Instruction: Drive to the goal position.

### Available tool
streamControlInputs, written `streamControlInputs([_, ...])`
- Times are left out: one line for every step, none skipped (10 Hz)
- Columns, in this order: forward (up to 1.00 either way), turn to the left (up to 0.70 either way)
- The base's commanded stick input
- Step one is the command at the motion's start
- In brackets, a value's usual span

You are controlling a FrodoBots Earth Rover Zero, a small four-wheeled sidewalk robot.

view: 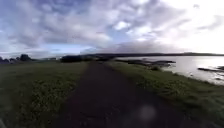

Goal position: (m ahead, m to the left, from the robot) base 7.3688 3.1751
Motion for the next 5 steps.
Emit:
streamControlInputs([0.00,0.00])
streamControlInputs([0.34,0.00])
streamControlInputs([0.70,0.00])
streamControlInputs([0.70,0.00])
streamControlInputs([0.70,0.00])
